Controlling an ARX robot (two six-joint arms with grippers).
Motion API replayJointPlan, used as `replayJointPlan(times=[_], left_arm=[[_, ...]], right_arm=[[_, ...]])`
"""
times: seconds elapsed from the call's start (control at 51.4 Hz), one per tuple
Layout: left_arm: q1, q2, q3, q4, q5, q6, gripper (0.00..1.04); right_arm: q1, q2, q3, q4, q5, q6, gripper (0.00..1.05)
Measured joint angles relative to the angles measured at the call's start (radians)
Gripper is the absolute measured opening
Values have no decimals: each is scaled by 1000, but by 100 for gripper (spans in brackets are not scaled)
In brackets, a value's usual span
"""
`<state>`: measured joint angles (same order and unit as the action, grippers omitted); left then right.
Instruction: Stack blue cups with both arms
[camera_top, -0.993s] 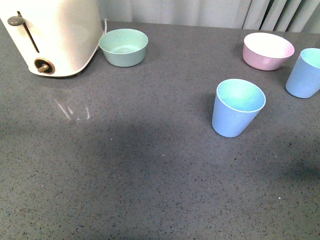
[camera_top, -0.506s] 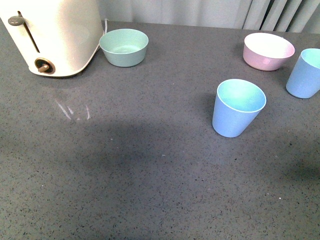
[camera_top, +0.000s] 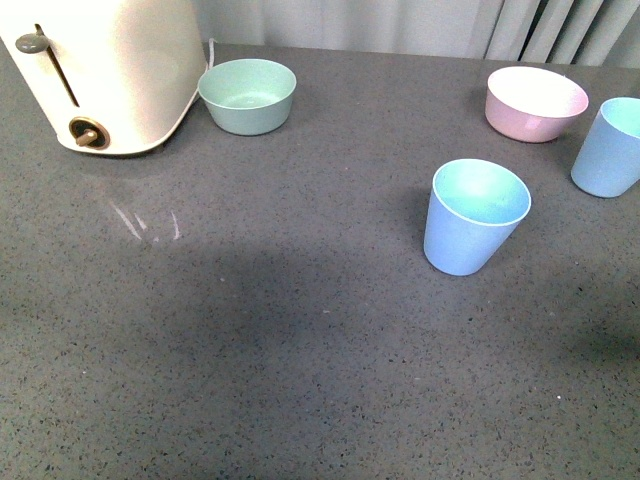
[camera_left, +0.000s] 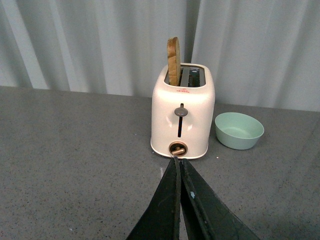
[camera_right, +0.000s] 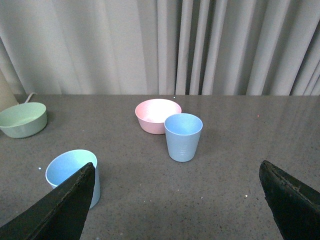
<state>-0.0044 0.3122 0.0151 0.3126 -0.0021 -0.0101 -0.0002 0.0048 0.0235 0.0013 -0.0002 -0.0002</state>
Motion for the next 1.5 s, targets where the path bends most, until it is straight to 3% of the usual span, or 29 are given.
replayJointPlan(times=[0.506, 0.584, 0.876, 0.974, 1.032, 1.11, 1.207, 1.285, 1.421, 1.499], left_arm=[[0, -142, 0, -142, 0, 0, 2], [0, -259, 0, -291, 0, 0, 2], [0, -303, 0, -311, 0, 0, 3], [0, -303, 0, -312, -1, 0, 20], [0, -303, 0, -312, 0, 0, 29], [0, -303, 0, -312, 0, 0, 43], [0, -303, 0, -312, 0, 0, 61], [0, -303, 0, -312, 0, 0, 73], [0, -303, 0, -312, 0, 1, 97], [0, -303, 0, -312, 0, 2, 95]], right_arm=[[0, 0, 0, 0, 0, 0, 96], [0, 0, 0, 0, 0, 0, 96], [0, 0, 0, 0, 0, 0, 96], [7, 147, 76, -186, 153, 123, 96], [-28, 244, 96, -175, 144, 147, 96], [-127, 467, 146, -29, 65, 151, 96], [-180, 705, 239, 151, 18, 92, 96], [-180, 923, 344, 264, -8, 5, 96], [-136, 1278, 542, 311, 3, -159, 96], [-106, 1416, 638, 285, 9, -230, 96]])
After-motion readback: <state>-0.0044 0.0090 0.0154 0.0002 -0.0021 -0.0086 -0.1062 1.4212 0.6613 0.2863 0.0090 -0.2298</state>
